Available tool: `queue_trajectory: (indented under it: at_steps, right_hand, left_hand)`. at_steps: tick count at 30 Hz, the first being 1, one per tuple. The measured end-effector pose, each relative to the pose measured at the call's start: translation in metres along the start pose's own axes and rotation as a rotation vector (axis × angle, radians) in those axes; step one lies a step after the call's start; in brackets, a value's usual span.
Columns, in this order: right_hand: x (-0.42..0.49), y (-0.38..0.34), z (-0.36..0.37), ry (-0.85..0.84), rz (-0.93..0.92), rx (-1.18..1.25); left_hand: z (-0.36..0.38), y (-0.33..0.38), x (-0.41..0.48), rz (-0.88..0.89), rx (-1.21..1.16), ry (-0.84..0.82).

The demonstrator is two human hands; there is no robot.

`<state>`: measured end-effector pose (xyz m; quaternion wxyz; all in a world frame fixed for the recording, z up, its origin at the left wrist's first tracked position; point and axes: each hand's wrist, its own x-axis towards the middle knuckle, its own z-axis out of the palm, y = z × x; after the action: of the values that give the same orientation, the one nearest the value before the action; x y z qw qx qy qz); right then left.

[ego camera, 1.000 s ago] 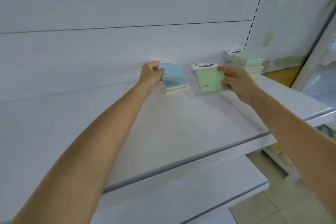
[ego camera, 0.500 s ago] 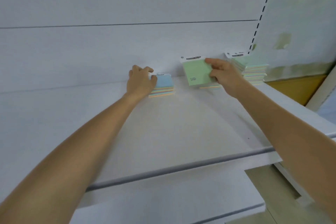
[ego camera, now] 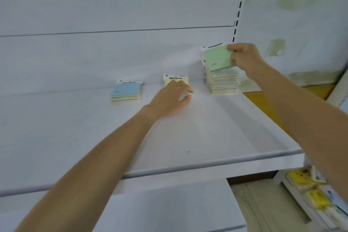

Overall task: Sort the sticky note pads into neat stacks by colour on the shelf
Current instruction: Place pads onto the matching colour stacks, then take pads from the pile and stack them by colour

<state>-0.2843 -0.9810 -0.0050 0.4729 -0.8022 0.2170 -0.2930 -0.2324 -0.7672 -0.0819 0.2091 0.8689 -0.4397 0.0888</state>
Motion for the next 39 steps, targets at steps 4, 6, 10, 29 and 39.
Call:
queue_trajectory:
  at_steps: [4,6,10,29,39]
  right_hand:
    - [0.007,0.01,-0.006,-0.022,0.001,-0.149]
    - [0.008,0.012,-0.004,-0.052,-0.012,-0.236]
    - [0.006,0.016,0.001,-0.087,-0.05,-0.386]
    - [-0.031,-0.016,0.076,-0.091,-0.645,-0.632]
    - [-0.144,-0.104,0.26,-0.47,-0.852,-0.591]
  left_hand:
    - [0.007,0.01,0.001,0.013,0.04,-0.141]
    - [0.009,0.009,0.0,0.032,0.036,-0.176]
    - [0.013,0.004,-0.002,0.06,0.002,-0.179]
    - [-0.029,-0.032,-0.036,-0.011,0.159,-0.014]
    - [-0.135,-0.159,-0.184,-0.315,0.352,0.059]
